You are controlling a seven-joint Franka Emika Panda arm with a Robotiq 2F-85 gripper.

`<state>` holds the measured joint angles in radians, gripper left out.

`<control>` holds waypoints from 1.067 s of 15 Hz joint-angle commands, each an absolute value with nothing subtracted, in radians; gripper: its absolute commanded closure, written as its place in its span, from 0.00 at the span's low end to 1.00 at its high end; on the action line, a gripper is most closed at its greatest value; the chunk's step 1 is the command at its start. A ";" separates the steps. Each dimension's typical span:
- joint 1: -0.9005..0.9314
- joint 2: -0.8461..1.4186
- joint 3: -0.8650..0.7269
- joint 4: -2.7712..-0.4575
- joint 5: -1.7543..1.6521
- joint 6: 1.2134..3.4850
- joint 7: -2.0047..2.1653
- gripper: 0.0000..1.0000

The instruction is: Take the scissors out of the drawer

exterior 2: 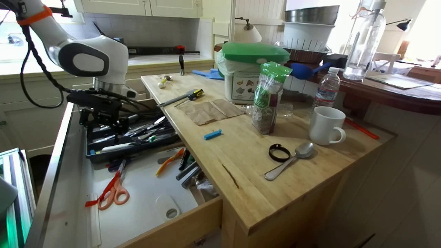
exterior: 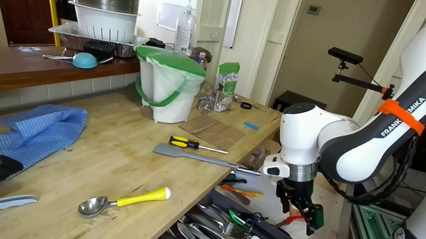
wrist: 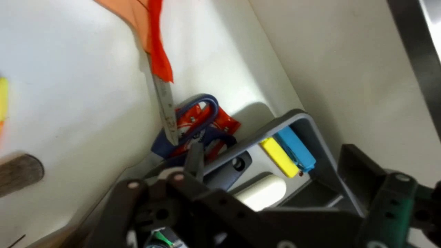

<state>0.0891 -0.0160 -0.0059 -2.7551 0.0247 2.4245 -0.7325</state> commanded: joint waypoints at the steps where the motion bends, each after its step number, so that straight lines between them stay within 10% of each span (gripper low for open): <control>1: 0.045 0.024 -0.007 -2.754 -0.179 2.462 -0.596 0.00; 16: -0.092 0.315 -0.109 -2.755 -0.257 2.736 -0.413 0.00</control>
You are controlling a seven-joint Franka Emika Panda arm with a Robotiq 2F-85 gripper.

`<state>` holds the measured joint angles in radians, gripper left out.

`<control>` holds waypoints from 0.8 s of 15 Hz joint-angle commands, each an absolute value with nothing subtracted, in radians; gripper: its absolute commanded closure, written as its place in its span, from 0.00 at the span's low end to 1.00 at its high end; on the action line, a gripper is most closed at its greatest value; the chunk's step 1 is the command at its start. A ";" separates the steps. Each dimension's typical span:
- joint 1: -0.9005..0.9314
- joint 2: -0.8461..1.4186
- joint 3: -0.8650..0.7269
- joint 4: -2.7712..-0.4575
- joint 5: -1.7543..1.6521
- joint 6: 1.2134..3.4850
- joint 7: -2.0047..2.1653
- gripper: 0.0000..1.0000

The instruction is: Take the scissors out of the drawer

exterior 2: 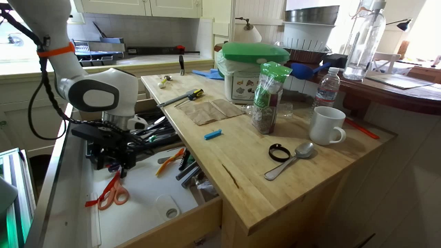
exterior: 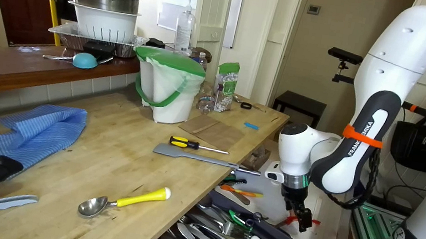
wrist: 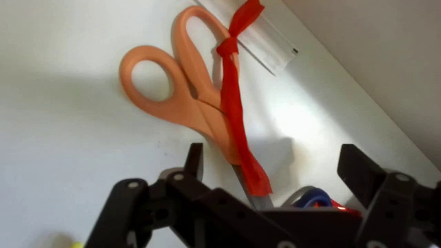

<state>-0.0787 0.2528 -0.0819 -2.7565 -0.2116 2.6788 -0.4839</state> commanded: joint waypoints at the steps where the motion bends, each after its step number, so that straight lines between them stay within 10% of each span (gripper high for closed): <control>1: -0.091 0.327 -0.127 -2.755 -0.271 2.745 -0.390 0.00; 12: -0.087 0.350 -0.179 -2.749 -0.411 2.855 -0.437 0.00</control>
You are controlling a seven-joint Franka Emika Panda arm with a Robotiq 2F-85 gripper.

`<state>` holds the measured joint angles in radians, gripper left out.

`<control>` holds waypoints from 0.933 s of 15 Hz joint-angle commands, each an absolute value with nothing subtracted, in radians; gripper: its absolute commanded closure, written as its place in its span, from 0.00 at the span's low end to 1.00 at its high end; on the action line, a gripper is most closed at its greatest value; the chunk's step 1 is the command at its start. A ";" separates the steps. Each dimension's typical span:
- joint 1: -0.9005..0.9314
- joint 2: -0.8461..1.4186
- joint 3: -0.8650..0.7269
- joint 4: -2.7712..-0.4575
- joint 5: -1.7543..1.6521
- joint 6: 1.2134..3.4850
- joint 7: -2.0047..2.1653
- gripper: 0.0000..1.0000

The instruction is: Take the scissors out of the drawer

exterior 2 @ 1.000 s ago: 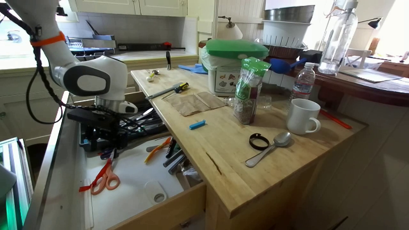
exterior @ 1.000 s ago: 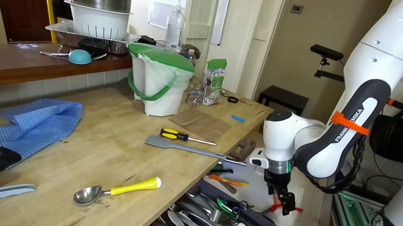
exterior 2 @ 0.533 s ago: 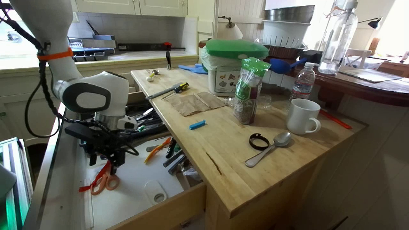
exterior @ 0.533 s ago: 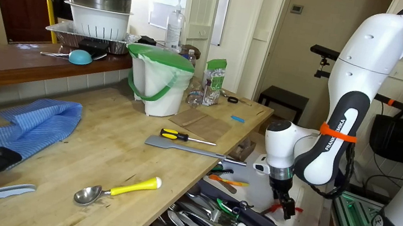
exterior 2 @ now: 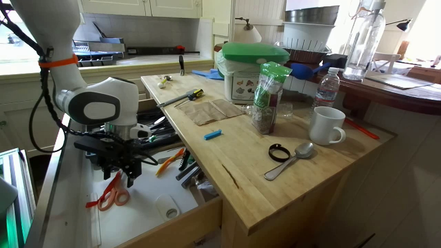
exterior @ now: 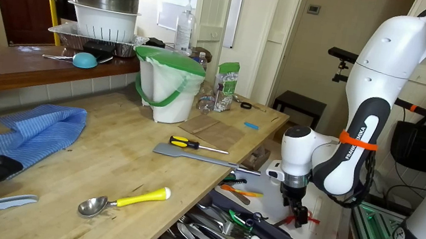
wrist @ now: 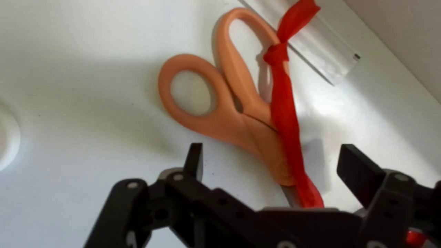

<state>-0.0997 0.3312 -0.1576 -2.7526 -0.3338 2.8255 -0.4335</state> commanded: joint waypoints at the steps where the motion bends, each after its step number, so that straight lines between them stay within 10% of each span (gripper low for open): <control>1: -0.090 0.359 -0.181 -2.750 -0.435 2.876 -0.452 0.00; 4: -0.099 0.370 -0.188 -2.750 -0.484 2.916 -0.468 0.00; 5: -0.096 0.372 -0.195 -2.750 -0.498 2.926 -0.471 0.25; 14: -0.117 0.383 -0.217 -2.759 -0.524 2.964 -0.508 0.83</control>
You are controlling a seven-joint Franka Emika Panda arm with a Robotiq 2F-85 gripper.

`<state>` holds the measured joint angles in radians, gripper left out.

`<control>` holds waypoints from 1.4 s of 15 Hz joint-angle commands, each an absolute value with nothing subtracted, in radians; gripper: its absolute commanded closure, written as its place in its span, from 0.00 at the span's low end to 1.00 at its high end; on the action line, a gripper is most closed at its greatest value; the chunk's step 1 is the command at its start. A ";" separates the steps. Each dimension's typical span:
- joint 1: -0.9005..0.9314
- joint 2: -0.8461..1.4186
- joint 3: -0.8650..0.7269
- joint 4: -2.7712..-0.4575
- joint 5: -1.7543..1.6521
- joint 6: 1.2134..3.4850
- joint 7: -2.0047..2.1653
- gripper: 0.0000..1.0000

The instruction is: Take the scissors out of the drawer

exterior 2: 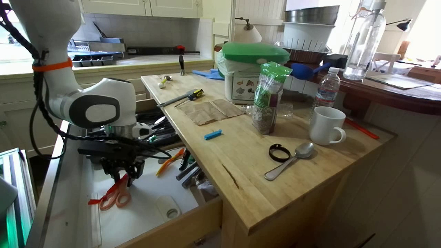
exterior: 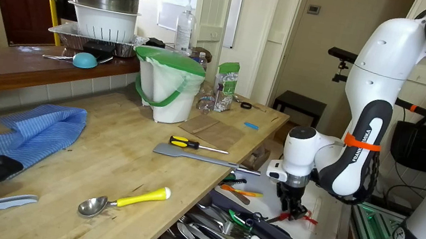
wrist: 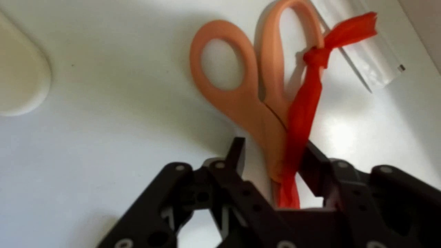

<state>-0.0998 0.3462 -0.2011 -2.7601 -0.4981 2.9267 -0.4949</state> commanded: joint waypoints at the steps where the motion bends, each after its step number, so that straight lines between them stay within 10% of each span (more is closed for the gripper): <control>1: -0.122 0.382 -0.222 -2.761 -0.526 2.963 -0.512 0.92; 15: -0.294 0.130 0.168 -2.741 0.052 2.795 -0.567 0.94; 21: -0.165 -0.089 0.074 -2.695 -0.057 2.488 -0.682 0.94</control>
